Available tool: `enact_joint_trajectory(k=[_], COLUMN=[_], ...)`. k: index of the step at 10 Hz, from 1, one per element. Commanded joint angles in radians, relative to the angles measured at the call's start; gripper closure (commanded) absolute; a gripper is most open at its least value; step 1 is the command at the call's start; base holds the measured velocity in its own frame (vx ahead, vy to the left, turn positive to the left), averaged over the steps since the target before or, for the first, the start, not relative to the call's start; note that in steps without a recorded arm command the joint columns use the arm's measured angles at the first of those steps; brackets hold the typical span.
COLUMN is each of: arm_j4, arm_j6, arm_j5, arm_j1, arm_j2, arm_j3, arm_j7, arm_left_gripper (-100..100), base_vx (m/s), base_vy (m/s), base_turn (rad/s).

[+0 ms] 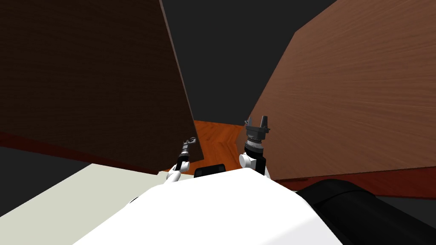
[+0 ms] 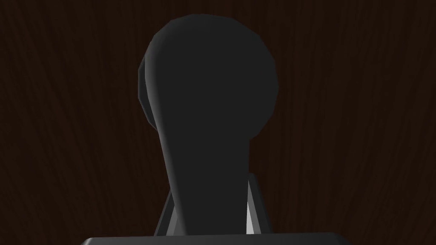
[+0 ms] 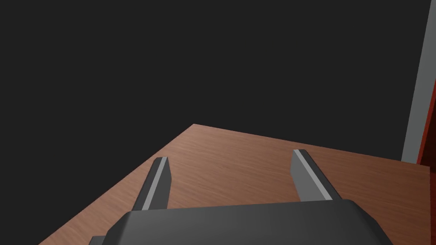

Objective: Push the door open

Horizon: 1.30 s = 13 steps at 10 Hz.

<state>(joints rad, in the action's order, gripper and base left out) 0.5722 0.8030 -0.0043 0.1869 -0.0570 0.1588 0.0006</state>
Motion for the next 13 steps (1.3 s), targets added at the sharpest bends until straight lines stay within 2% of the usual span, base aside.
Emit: enact_joint_trajectory(k=[1, 6, 11, 12, 13], arm_j4=[0.015, 0.016, 0.017, 0.017, 0.019], arm_j6=[0.003, 0.0, -0.001, -0.004, -0.003], arm_j5=[0.015, 0.048, 0.065, 0.066, 0.076], arm_j1=[-0.003, -0.004, -0.004, -0.012, -0.013], arm_j2=[-0.014, -0.005, 0.006, -0.003, -0.012], arm_j3=[0.026, 0.082, 0.11, 0.114, 0.131], arm_j7=[-0.005, -0.025, -0.036, -0.035, -0.041], arm_left_gripper=[100, 100, 100, 100, 100], base_vx=[0.169, 0.188, 0.148, 0.067, 0.133], base_vy=[-0.109, -0.104, -0.067, -0.01, -0.052], base_turn=[0.054, 0.083, 0.053, 0.042, 0.058])
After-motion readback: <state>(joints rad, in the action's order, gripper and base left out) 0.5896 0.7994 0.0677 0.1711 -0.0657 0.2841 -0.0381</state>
